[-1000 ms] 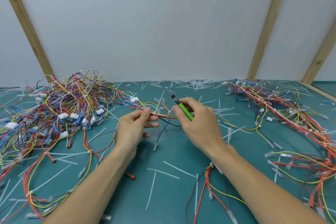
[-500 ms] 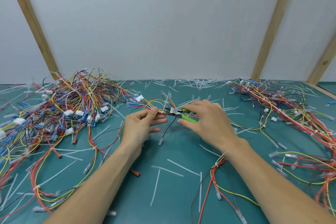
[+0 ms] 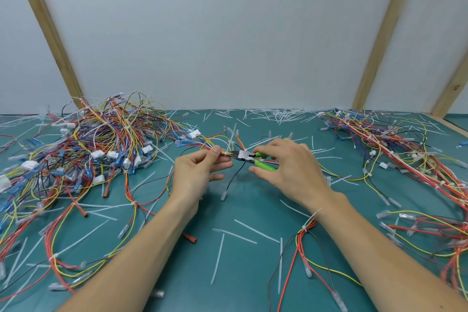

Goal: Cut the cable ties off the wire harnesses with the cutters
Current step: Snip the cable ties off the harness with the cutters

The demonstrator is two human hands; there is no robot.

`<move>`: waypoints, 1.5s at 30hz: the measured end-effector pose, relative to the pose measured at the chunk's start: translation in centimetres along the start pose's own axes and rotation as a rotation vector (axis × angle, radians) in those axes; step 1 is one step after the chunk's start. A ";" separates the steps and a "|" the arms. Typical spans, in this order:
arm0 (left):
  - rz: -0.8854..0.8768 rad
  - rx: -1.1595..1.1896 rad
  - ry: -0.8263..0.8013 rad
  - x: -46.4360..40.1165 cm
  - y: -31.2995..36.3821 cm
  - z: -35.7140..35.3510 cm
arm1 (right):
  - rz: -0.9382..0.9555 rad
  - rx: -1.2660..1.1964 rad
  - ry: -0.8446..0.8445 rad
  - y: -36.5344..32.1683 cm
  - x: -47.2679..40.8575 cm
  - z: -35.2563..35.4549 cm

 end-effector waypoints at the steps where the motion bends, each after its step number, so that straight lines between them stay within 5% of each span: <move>1: -0.002 -0.002 -0.001 0.0 0.0 0.0 | -0.002 -0.011 0.003 0.0 0.0 -0.1; 45: -0.092 -0.037 0.024 0.3 -0.3 -0.3 | -0.042 -0.169 -0.073 -0.1 0.1 -0.2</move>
Point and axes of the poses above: each hand's wrist, its own x-axis away from the middle knuckle, its own z-axis out of the back of the hand, y = z × x, the point moved 2 cm from there along -x, towards the middle knuckle, and after that the axes turned 13 degrees about y, right-handed, at the moved point
